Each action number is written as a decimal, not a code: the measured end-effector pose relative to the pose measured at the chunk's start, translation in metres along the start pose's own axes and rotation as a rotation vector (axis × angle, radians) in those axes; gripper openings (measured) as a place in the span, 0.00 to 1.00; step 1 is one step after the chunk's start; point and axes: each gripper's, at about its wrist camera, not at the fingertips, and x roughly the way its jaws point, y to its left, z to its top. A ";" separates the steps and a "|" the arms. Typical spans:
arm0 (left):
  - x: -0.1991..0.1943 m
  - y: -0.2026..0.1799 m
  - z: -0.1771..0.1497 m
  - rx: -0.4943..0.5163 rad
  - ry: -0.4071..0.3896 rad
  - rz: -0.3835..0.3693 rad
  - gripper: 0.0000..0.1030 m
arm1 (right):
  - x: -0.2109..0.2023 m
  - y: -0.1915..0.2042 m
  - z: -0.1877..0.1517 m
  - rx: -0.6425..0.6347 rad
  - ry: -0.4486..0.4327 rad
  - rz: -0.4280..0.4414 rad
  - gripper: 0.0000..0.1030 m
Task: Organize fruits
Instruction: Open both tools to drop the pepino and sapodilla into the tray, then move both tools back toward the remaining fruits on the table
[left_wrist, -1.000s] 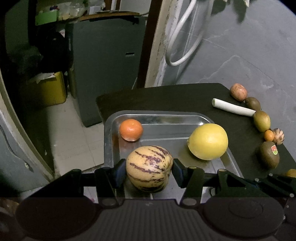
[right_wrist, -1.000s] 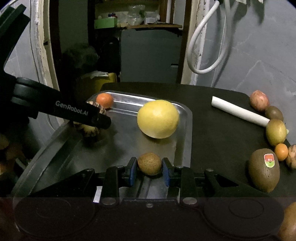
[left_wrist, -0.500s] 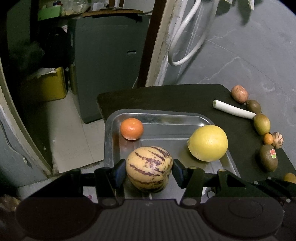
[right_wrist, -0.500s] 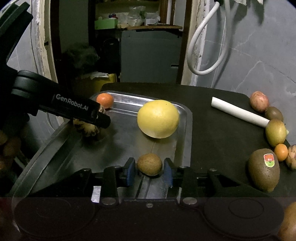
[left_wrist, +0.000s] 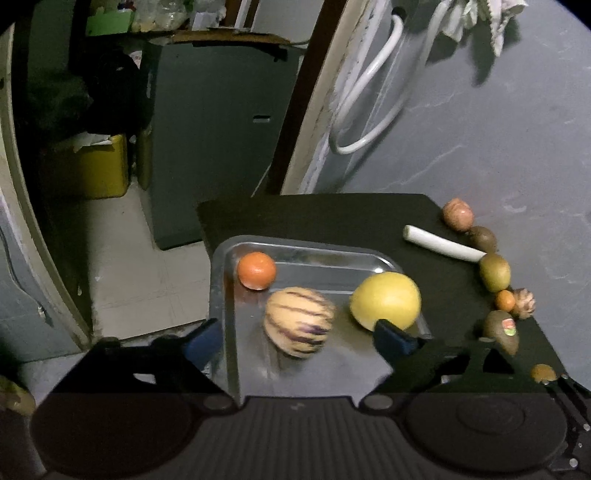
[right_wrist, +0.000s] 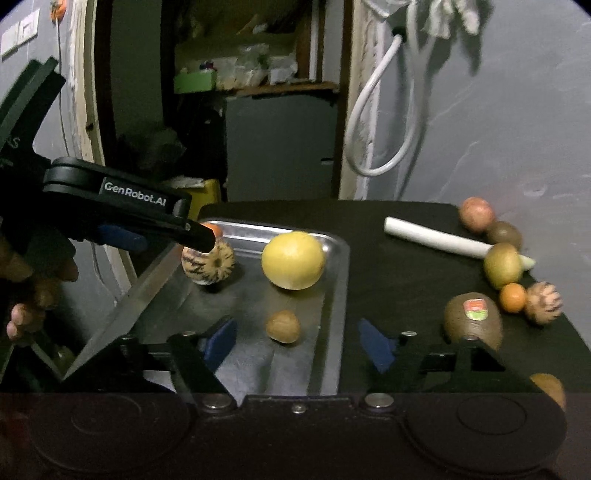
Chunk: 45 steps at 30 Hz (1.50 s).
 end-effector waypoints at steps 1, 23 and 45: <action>-0.005 -0.003 -0.001 0.005 -0.006 -0.003 0.97 | -0.008 -0.002 -0.001 0.006 -0.008 -0.005 0.83; -0.035 -0.113 -0.068 0.337 0.127 -0.198 0.99 | -0.158 -0.081 -0.101 0.272 0.074 -0.350 0.99; -0.033 -0.201 -0.131 0.552 0.202 -0.304 0.99 | -0.225 -0.152 -0.145 0.308 0.205 -0.475 0.99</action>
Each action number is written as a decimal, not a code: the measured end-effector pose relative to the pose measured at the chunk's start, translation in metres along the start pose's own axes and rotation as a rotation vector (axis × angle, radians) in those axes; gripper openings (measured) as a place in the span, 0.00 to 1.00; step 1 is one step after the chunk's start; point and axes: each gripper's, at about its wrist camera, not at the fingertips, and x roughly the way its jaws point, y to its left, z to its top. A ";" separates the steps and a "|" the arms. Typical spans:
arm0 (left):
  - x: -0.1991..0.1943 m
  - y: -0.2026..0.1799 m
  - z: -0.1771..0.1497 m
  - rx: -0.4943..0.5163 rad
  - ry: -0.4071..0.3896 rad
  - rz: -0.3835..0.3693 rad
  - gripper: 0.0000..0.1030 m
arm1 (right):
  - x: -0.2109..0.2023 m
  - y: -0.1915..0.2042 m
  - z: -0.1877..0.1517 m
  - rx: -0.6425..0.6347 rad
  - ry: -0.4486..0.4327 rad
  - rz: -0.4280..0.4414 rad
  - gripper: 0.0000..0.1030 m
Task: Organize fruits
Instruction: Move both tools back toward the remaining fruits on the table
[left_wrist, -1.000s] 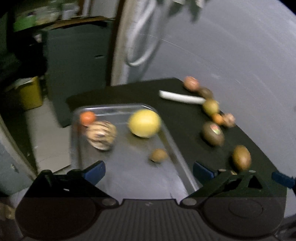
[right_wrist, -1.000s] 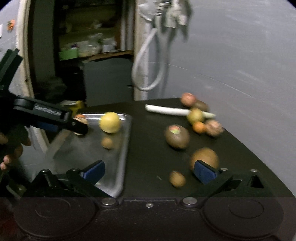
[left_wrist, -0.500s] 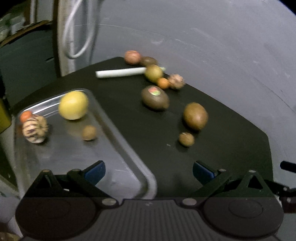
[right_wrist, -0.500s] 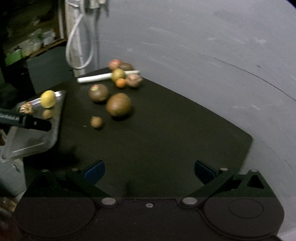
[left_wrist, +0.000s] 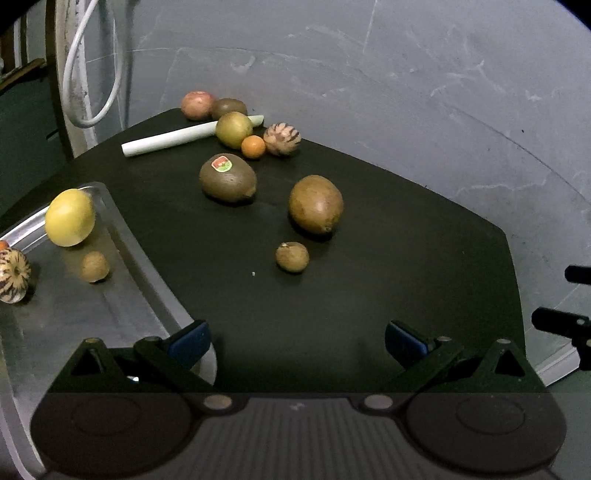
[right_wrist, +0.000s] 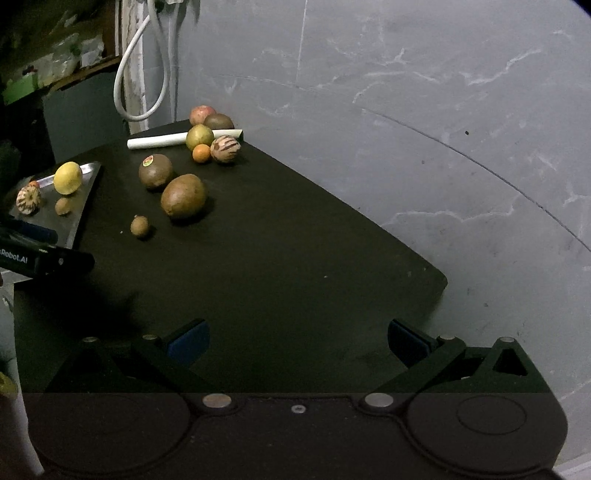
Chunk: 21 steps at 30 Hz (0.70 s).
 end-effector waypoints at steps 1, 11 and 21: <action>0.002 -0.002 0.000 0.000 0.004 0.005 0.99 | 0.001 -0.003 0.002 -0.009 0.003 0.005 0.99; 0.014 -0.020 0.002 -0.042 0.017 0.082 0.99 | 0.031 -0.021 0.032 -0.147 0.010 0.109 0.99; 0.030 -0.027 0.011 -0.047 -0.018 0.194 0.99 | 0.073 -0.029 0.076 -0.268 -0.025 0.253 0.99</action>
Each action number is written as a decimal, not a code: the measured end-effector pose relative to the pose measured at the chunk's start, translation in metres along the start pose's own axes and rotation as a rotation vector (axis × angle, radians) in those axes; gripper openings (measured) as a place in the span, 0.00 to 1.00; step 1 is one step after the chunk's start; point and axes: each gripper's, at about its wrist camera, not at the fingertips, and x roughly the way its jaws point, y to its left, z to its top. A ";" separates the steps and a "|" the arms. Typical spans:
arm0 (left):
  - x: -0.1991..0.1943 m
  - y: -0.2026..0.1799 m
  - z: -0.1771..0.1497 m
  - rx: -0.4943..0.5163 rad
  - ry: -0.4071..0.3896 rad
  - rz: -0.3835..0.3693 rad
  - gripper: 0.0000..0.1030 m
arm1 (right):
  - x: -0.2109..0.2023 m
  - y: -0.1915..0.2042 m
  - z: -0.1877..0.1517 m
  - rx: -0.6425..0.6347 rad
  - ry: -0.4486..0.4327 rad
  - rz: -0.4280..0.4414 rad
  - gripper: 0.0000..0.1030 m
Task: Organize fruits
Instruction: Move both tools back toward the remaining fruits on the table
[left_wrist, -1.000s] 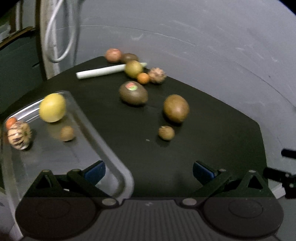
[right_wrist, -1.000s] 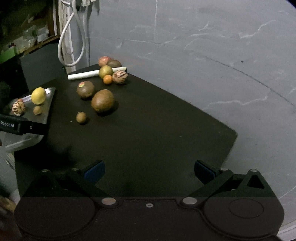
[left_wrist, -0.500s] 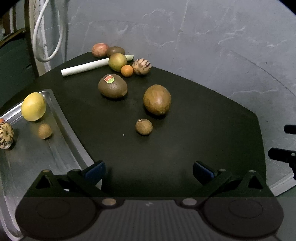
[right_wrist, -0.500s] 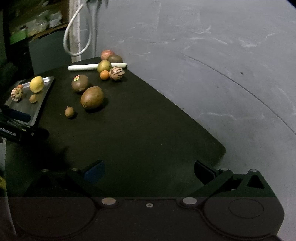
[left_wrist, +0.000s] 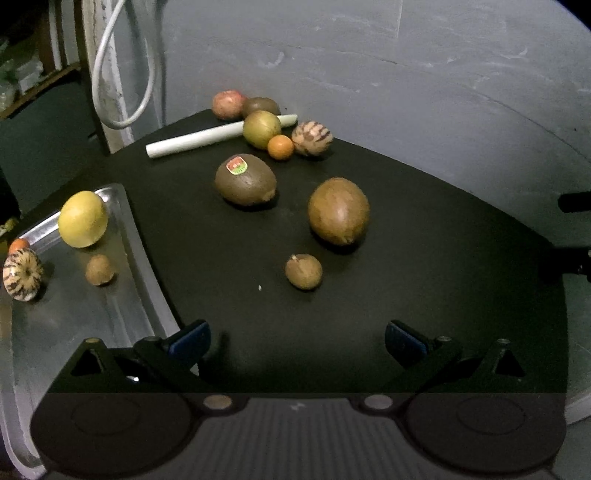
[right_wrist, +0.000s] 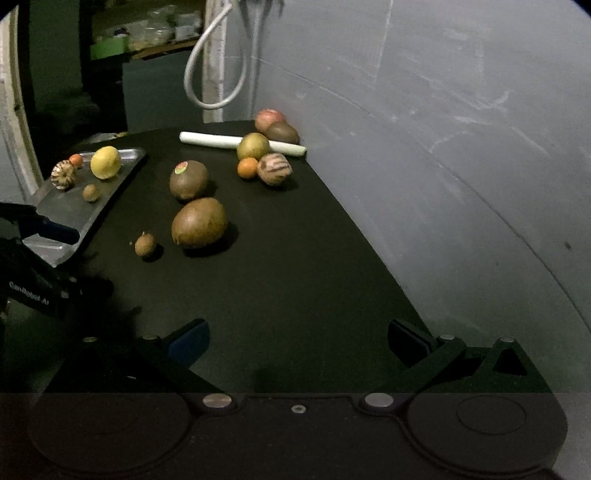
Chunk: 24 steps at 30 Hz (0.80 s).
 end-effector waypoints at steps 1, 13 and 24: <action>0.001 -0.001 0.001 0.003 -0.003 0.010 0.99 | 0.004 -0.003 0.003 0.000 -0.005 0.016 0.99; 0.014 -0.003 0.008 -0.128 -0.062 0.141 0.97 | 0.082 -0.021 0.058 0.175 0.007 0.276 0.92; 0.025 -0.013 0.009 -0.180 -0.102 0.161 0.84 | 0.127 -0.013 0.077 0.046 0.099 0.388 0.83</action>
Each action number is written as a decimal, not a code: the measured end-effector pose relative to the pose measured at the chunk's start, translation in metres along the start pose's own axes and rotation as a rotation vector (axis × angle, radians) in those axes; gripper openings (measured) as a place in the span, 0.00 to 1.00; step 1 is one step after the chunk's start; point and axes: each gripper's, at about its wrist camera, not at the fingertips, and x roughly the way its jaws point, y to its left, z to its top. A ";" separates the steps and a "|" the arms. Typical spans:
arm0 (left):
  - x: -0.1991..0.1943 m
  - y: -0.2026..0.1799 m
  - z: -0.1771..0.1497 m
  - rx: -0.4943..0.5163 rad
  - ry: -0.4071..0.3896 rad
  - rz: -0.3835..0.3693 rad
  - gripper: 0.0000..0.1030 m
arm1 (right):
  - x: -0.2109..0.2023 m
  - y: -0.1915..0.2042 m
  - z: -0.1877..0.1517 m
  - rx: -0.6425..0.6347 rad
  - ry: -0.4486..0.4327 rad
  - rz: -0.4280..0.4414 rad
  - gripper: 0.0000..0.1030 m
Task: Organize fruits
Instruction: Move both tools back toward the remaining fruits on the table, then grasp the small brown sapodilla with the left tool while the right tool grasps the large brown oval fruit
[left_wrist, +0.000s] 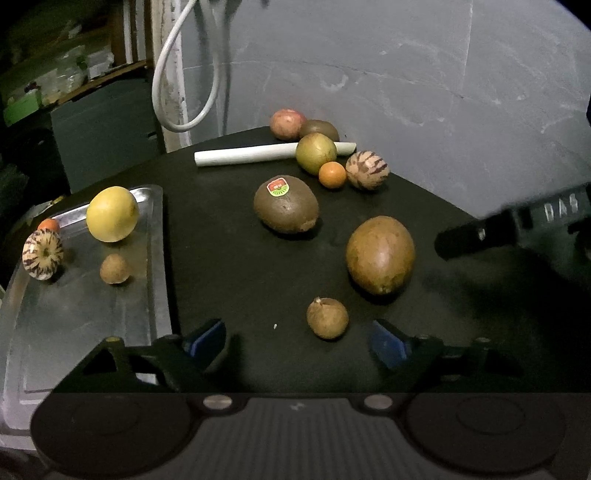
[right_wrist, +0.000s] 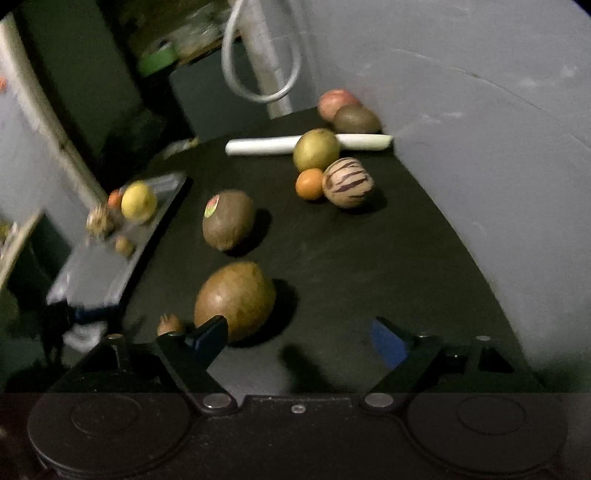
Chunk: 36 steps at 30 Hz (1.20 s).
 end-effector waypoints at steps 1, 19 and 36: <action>0.000 0.000 0.000 -0.004 -0.002 -0.002 0.83 | 0.001 0.002 0.000 -0.053 0.012 -0.003 0.83; 0.016 0.005 0.007 0.010 0.033 -0.058 0.60 | 0.032 0.061 0.010 -1.033 0.090 0.108 0.81; 0.025 0.004 0.012 0.006 0.052 -0.094 0.32 | 0.060 0.083 0.022 -1.414 0.199 0.267 0.67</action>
